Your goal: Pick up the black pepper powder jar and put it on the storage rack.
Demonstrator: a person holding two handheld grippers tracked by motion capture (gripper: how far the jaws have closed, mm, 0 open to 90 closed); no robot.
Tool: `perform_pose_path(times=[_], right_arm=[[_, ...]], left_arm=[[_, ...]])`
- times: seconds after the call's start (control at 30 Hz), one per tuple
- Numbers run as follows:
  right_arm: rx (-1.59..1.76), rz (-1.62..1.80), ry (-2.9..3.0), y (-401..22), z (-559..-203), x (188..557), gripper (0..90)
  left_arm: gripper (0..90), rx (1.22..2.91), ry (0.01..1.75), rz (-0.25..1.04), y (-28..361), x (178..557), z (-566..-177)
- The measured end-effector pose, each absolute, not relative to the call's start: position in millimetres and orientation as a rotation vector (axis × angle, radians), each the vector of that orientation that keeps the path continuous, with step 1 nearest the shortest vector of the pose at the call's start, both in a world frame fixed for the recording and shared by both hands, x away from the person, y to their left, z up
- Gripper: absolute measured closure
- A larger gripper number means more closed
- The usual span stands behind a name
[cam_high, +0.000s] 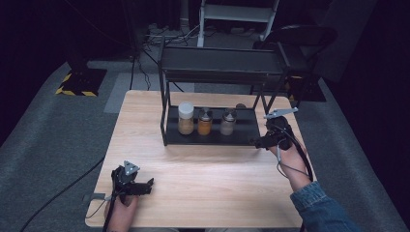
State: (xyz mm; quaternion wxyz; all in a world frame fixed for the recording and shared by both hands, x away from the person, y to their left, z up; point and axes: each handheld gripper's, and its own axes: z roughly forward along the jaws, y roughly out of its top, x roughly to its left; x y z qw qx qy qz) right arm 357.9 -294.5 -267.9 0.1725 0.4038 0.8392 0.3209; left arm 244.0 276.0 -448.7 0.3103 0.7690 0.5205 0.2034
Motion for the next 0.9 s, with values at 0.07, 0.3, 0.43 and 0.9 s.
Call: perform_pose_path(times=[0.07,0.3,0.43,0.9], right_arm=[[1.152,0.915,2.374,-300,-269,354,7.4],[1.165,0.929,2.361,-318,-278,341,6.0],[1.167,0.939,2.341,-327,-285,333,4.9],[1.21,0.95,2.333,-349,-318,317,4.0]], left_arm=[[0.2,2.031,1.375,0.537,276,244,-449],[0.2,2.031,1.375,0.537,276,244,-449],[0.2,2.031,1.375,0.537,276,244,-449],[0.2,2.031,1.375,0.537,276,244,-449]])
